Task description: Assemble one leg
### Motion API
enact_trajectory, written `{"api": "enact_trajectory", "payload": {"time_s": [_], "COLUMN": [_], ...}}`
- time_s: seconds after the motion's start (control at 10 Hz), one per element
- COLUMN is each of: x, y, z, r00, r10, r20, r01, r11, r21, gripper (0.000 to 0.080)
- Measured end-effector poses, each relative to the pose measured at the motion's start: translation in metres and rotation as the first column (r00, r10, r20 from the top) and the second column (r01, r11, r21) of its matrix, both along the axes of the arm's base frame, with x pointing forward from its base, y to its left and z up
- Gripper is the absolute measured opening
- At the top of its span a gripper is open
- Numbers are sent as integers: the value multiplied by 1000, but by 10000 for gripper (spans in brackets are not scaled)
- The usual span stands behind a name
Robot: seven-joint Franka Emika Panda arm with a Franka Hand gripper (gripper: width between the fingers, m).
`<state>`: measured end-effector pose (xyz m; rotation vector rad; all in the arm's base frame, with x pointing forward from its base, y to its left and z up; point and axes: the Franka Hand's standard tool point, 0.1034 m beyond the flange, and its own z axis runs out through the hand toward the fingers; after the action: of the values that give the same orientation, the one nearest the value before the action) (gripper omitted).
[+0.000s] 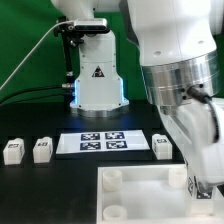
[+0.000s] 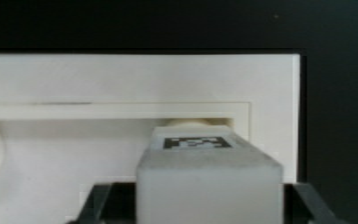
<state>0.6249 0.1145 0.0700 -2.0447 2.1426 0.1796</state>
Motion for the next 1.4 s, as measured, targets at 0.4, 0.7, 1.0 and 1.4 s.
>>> {"api": "enact_trajectory", "payload": {"time_s": [0.4, 0.7, 1.0, 1.4], "x": [-4, -3, -4, 0], "y": [2, 7, 4, 7], "z": [-2, 3, 1, 3], "r00": [978, 765, 535, -55], "r10": [205, 640, 839, 998], "r20": [28, 73, 98, 34], "r01": [-205, -635, -831, -968], "r11": [979, 768, 543, -45], "r21": [-15, -76, -120, -248], "gripper": [450, 634, 649, 649]}}
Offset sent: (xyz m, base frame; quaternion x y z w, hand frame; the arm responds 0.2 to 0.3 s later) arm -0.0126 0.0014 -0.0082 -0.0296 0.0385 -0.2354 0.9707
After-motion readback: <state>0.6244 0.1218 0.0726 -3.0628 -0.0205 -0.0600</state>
